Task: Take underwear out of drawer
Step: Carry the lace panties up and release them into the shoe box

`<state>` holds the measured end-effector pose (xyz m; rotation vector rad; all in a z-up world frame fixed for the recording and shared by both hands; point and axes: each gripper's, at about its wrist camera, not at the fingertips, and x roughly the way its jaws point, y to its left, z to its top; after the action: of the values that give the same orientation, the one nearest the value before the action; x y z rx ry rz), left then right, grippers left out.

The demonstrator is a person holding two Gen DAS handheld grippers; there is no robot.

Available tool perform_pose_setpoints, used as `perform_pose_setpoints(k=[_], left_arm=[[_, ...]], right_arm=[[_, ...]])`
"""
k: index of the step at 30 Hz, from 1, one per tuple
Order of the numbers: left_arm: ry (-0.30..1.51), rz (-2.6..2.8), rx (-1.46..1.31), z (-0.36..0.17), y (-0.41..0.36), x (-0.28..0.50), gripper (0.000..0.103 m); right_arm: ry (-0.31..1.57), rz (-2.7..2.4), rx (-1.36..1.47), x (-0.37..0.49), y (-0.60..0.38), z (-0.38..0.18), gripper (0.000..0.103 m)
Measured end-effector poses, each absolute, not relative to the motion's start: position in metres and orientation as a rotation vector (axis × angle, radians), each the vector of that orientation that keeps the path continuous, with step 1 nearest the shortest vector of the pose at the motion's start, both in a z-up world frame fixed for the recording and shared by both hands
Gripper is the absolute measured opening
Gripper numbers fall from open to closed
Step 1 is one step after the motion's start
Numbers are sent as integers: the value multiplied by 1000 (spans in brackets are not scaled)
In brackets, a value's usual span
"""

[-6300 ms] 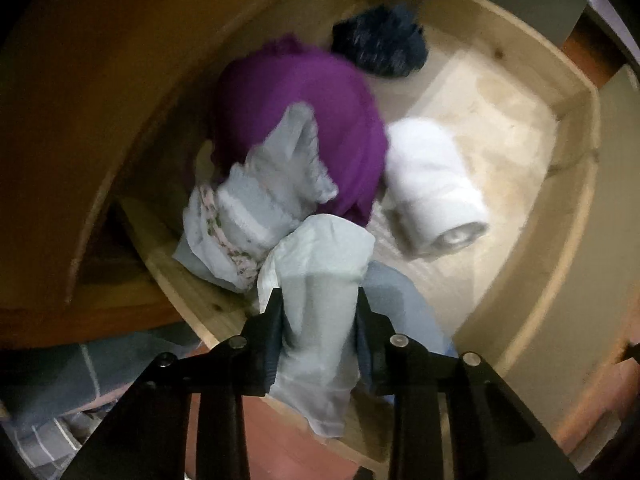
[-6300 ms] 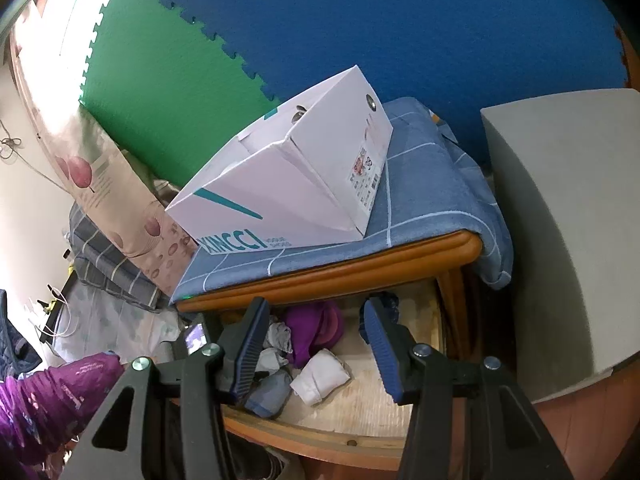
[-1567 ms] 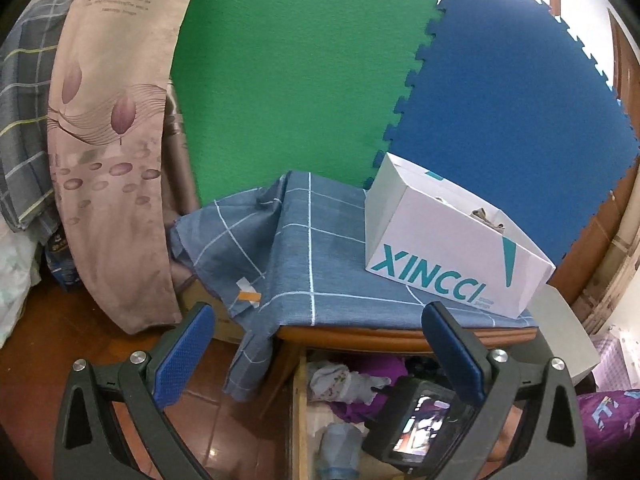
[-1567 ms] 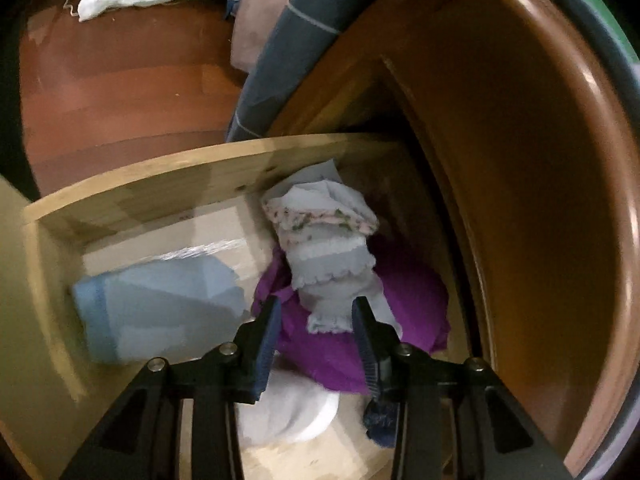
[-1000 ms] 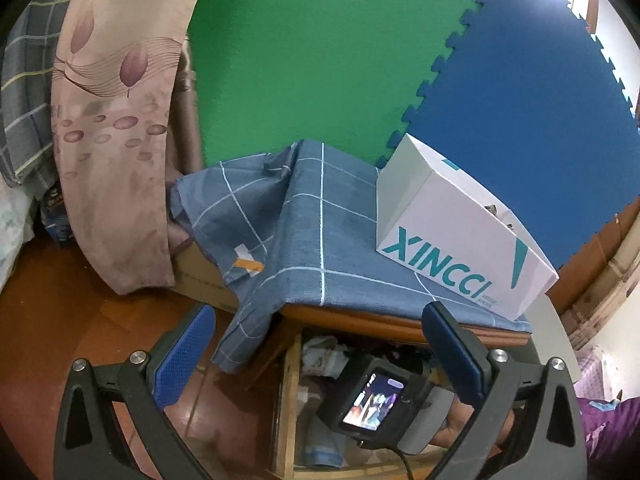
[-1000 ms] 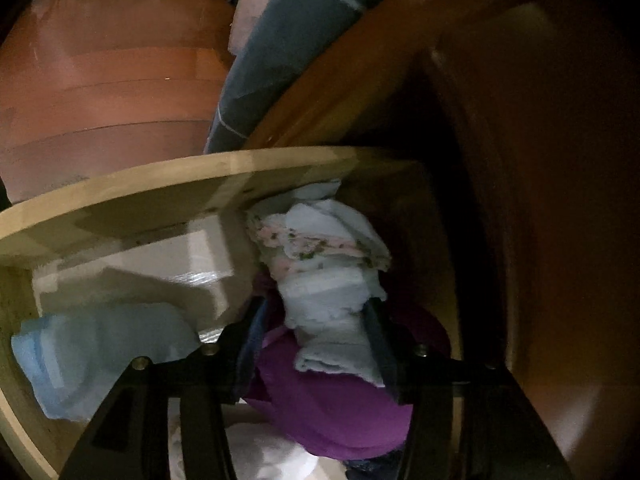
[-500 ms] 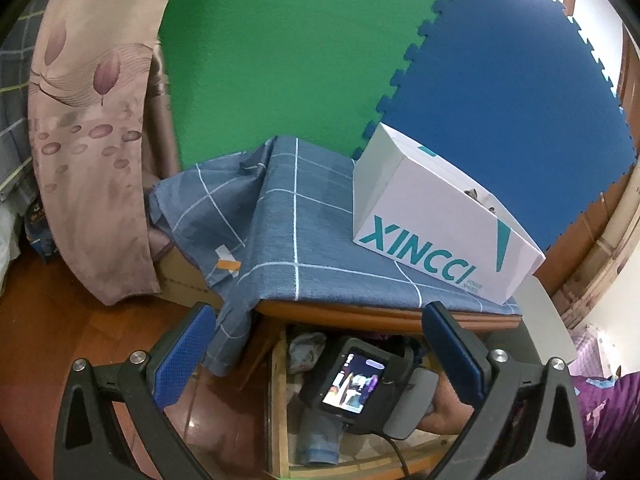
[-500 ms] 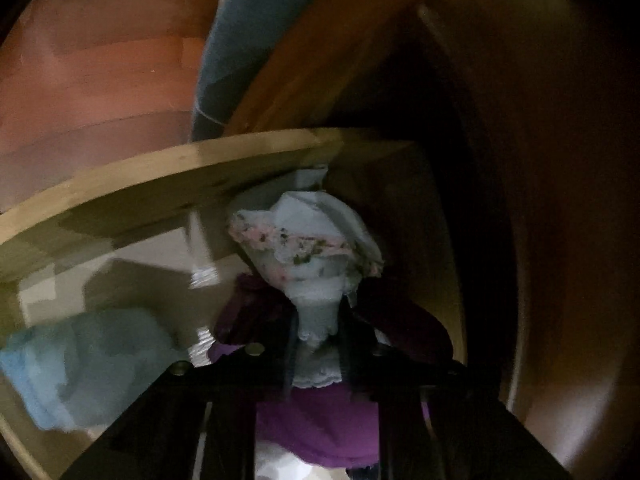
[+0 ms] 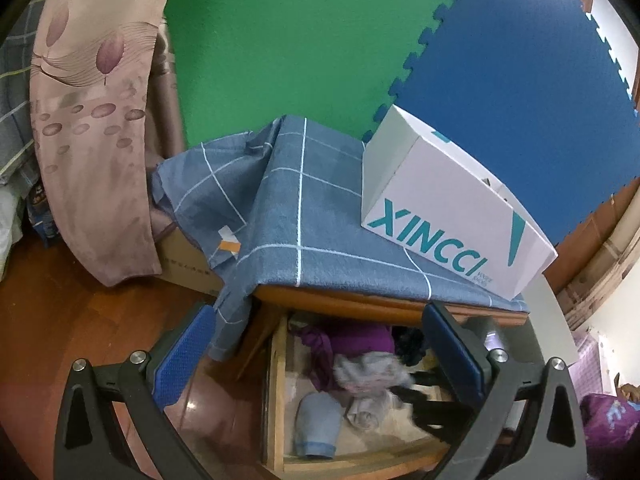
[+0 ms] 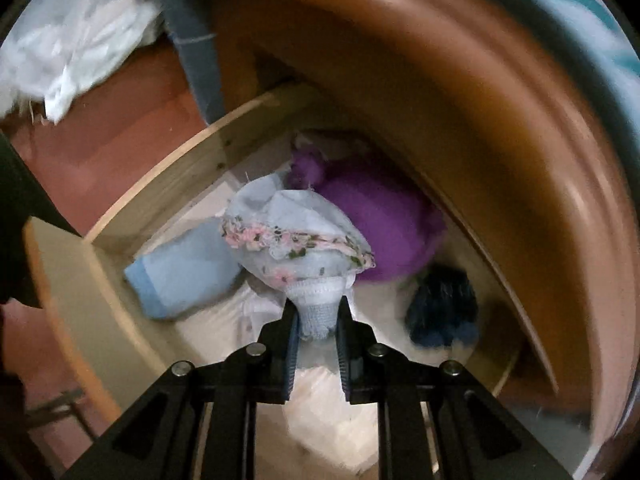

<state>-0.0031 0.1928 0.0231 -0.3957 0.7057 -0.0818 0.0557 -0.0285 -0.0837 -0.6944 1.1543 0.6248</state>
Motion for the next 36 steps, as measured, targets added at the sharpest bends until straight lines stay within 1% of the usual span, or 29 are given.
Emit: perform_pose_setpoints(k=[4, 10, 11, 15, 18, 24, 30, 36], left_arm=[[728, -82, -384, 21, 186, 1, 103], [749, -61, -336, 20, 170, 6, 103], [756, -41, -314, 19, 166, 7, 103], [775, -4, -231, 18, 151, 11, 103], [773, -54, -224, 17, 143, 13, 103], [745, -96, -231, 19, 136, 13, 103], [679, -133, -207, 25, 127, 6, 102], [659, -190, -227, 26, 120, 3, 102]], right_arm=[[1186, 607, -614, 58, -53, -65, 16], [1223, 588, -439, 58, -101, -57, 16], [1222, 588, -419, 48, -106, -59, 16], [1201, 580, -274, 33, -129, -32, 16], [1169, 575, -185, 30, -141, -17, 17], [1078, 572, -33, 15, -172, 42, 17], [935, 565, 62, 10, -196, 115, 17], [830, 535, 62, 35, -200, 170, 17]])
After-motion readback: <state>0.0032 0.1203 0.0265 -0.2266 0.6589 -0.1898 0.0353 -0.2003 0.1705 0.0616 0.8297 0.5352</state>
